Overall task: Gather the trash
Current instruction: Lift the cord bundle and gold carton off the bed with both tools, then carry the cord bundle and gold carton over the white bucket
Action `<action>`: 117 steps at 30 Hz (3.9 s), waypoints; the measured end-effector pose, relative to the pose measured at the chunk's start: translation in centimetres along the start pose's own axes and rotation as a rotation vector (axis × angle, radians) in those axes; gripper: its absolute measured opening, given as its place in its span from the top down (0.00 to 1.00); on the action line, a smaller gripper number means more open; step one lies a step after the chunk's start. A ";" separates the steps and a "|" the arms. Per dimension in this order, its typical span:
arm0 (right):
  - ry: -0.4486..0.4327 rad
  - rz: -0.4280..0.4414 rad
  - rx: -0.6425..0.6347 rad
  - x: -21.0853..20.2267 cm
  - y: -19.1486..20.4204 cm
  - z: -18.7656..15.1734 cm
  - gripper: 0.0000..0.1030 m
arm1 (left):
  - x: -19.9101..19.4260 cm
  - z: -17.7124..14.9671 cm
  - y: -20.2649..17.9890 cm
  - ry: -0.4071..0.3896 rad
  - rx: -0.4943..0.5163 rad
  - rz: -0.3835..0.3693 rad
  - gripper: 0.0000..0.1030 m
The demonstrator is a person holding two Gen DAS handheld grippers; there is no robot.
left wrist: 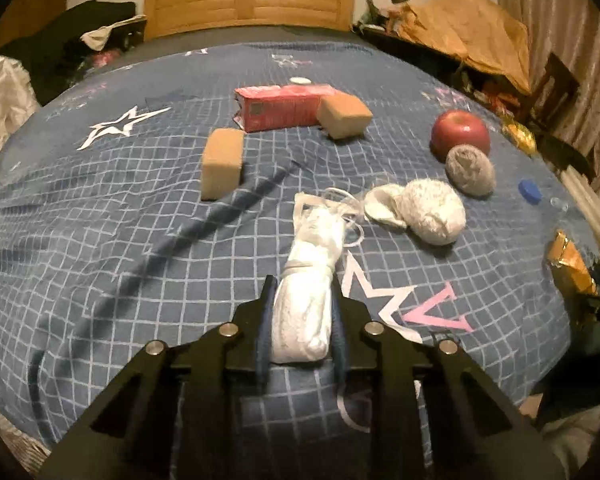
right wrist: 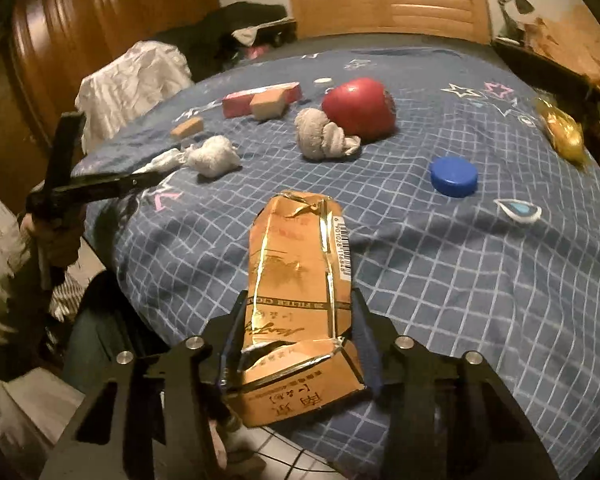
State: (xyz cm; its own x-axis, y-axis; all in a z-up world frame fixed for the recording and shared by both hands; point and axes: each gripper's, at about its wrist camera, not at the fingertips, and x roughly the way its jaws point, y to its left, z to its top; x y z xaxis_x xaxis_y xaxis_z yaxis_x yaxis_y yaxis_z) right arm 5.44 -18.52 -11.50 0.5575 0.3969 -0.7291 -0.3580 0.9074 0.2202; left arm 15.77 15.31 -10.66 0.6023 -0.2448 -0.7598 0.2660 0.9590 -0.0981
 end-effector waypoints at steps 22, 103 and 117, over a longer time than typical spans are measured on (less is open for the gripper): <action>-0.157 -0.085 0.043 -4.7 1.5 -1.0 0.56 | -6.4 0.5 -10.4 -0.187 -0.091 0.409 0.78; -0.406 -0.740 0.492 -33.4 -33.8 -7.1 0.54 | 5.2 11.5 -57.6 -0.122 0.468 -0.183 0.78; -0.324 -0.730 0.535 -31.0 -37.6 -7.8 0.54 | 7.7 10.4 -62.3 -0.107 0.549 -0.227 0.78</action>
State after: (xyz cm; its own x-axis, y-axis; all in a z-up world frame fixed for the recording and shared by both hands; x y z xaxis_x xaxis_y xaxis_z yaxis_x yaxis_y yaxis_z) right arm -4.19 -66.04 -2.24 0.7161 -0.3446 -0.6070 0.5037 0.8571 0.1077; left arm 11.64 -47.83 -3.73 0.5498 -0.4750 -0.6871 0.7291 0.6743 0.1172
